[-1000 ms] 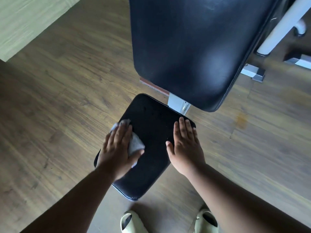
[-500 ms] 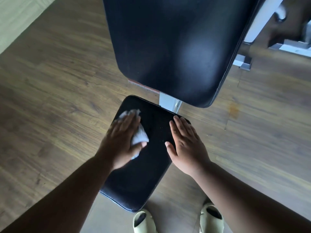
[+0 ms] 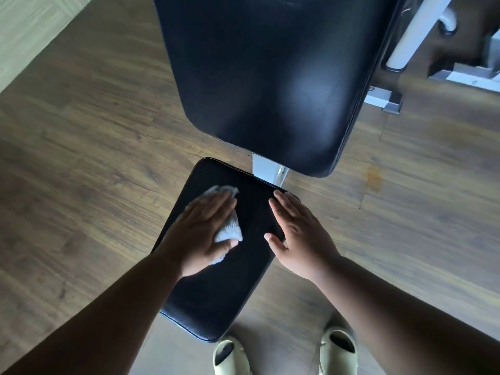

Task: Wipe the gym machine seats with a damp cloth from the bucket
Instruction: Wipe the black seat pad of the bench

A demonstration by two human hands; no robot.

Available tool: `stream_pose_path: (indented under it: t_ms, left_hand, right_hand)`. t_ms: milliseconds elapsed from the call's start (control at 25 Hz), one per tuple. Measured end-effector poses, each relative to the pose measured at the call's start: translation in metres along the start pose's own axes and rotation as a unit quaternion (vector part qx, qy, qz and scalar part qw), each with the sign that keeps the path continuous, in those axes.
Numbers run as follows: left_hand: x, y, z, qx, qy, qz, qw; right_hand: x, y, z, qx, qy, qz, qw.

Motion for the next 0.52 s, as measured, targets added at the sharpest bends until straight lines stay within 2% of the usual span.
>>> stream_pose_path:
  t_ms: [120,160,200,280,360,440,480,520]
  left_hand:
    - [0.004,0.013,0.046,0.002,0.138,-0.051,0.989]
    - [-0.005,0.013,0.059,0.004,0.161,-0.06,0.985]
    - [-0.017,0.011,0.066,0.005,0.159,-0.061,0.985]
    - [-0.044,0.004,0.056,0.003,0.099,-0.082,0.992]
    - [-0.055,0.004,0.028,-0.042,0.065,-0.208,0.975]
    - [-0.043,0.008,-0.009,-0.166,0.171,-0.319,0.917]
    - [-0.032,0.008,-0.03,-0.209,0.261,-0.316,0.888]
    - [-0.022,0.006,-0.049,-0.208,0.348,-0.277,0.871]
  right_hand:
    - [-0.001,0.0,0.0,0.005,0.005,0.009,1.0]
    - [-0.002,0.001,0.0,0.012,0.008,0.014,1.0]
    - [-0.003,0.002,0.0,0.018,0.009,0.029,0.999]
    - [-0.004,0.009,-0.001,0.029,-0.014,0.101,0.994]
    - [-0.001,0.021,-0.002,0.003,-0.064,0.188,0.98]
    - [0.017,0.031,0.0,-0.08,-0.046,0.178,0.98]
    - [0.033,0.03,0.003,-0.102,-0.007,0.136,0.985]
    - [0.053,0.025,0.009,-0.09,0.037,0.087,0.991]
Point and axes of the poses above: each hand's wrist, its own z-axis towards the middle knuckle, its own y-axis out of the back of the hand, x = y × z, the point moved 2 cm from there along z, towards the middle knuckle, and after that the axes turned 5 degrees about -y, right-handed, at the moved point
